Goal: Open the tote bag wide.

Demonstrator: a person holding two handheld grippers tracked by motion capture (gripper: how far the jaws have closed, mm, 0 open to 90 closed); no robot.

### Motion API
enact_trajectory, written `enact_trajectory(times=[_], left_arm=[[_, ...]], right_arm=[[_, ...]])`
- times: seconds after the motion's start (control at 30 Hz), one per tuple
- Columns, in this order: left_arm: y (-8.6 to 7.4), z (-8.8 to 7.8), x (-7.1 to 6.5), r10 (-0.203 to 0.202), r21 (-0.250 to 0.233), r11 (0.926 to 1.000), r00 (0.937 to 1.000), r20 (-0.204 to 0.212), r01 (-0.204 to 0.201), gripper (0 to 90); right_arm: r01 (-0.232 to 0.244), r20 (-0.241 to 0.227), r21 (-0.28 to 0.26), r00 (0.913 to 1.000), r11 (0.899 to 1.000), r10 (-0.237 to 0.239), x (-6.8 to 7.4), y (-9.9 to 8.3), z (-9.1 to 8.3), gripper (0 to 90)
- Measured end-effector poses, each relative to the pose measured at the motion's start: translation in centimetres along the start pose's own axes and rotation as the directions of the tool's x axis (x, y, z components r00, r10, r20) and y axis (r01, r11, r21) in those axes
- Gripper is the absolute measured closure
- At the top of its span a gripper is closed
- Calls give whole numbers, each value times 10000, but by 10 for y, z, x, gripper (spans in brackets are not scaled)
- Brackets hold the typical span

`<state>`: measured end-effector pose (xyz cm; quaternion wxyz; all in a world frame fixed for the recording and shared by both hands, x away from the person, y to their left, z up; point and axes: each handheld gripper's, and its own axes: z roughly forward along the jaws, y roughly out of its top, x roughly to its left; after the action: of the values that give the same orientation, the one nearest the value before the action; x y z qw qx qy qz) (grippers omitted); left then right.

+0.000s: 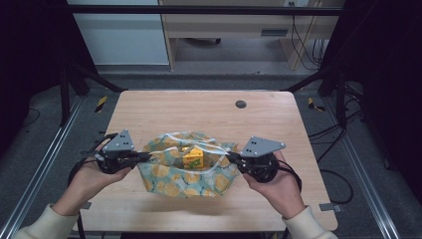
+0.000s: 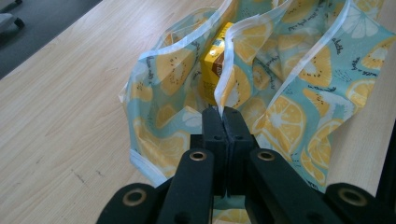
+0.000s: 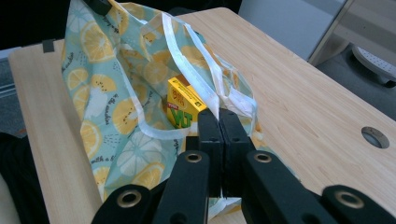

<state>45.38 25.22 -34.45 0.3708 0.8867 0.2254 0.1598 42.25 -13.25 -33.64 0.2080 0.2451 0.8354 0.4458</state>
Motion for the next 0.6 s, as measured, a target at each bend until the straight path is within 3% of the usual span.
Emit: enact_trajectory(times=[0.33, 0.6], left_arm=[[-8, 3, -10, 559, 528, 9970, 9984, 14, -559, 897], [-17, 11, -13, 524, 723, 9959, 9985, 171, -535, 895]], right_arm=[[141, -271, 454, 9995, 9989, -129, 9, -22, 1, 899], [254, -505, 1025, 9985, 9944, -203, 17, -38, 11, 898]])
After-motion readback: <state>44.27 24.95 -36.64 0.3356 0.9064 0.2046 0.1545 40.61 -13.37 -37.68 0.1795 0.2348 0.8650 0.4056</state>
